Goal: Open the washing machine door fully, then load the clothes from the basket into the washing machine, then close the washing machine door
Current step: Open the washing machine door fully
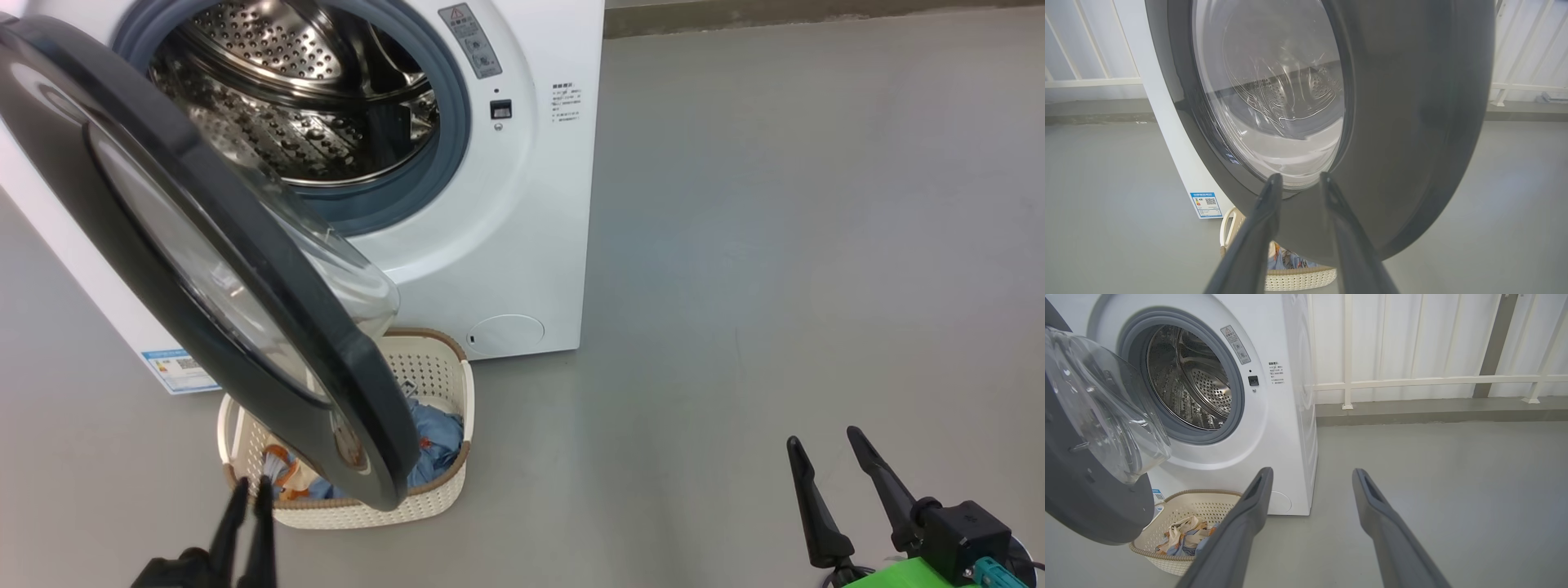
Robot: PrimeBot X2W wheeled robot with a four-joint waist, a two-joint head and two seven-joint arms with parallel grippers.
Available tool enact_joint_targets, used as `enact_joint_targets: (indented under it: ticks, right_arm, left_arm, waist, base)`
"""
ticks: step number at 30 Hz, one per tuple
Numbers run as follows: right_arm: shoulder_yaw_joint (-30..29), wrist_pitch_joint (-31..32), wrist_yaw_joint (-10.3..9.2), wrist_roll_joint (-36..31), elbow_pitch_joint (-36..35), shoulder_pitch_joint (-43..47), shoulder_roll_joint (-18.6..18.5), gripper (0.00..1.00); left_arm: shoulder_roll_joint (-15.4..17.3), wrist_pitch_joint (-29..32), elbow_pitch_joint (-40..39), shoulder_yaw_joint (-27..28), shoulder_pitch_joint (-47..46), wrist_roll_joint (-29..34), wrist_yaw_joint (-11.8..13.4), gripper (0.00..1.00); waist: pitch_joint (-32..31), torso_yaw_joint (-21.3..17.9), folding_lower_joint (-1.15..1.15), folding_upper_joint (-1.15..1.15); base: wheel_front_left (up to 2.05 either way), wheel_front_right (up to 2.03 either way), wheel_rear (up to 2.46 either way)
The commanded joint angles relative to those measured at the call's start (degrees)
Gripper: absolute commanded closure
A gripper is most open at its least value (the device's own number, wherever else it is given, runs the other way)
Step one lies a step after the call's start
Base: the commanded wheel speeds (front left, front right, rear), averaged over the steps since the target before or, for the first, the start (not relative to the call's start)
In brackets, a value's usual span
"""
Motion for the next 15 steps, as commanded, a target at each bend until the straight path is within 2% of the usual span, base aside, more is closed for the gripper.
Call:
enact_joint_targets:
  ticks: [1, 6, 11, 15]
  right_arm:
    - [1.6, -0.7, 0.55, -0.1, -1.3, -0.5, -0.1, 0.0]
    - [1.3, -0.7, 0.55, 0.2, -1.4, -0.5, 0.0, 0.0]
    - [1.0, -0.7, 0.55, 0.2, -1.2, -0.6, 0.0, 0.0]
    - [1.0, -0.7, 0.55, 0.3, -1.0, -0.5, 0.0, 0.0]
  left_arm:
    - [0.6, -0.4, -1.3, 1.8, -1.9, -0.8, -0.6, 1.0]
    - [0.6, -0.4, -4.5, 2.4, -2.6, -1.3, -0.4, 1.0]
    - [0.6, -0.4, -14.5, 3.5, -5.2, -1.7, 0.1, 1.0]
    - [0.5, -0.4, -23.4, 2.4, -8.7, -2.3, -0.8, 1.0]
  waist:
    - [0.0, 0.2, 0.0, 0.0]
    - [0.1, 0.4, 0.0, 0.0]
    - [0.1, 0.9, 0.0, 0.0]
    - [0.1, 1.3, 0.0, 0.0]
  base:
    - [0.0, 0.0, 0.0]
    - [0.0, 0.0, 0.0]
    - [0.0, 0.0, 0.0]
    - [0.0, 0.0, 0.0]
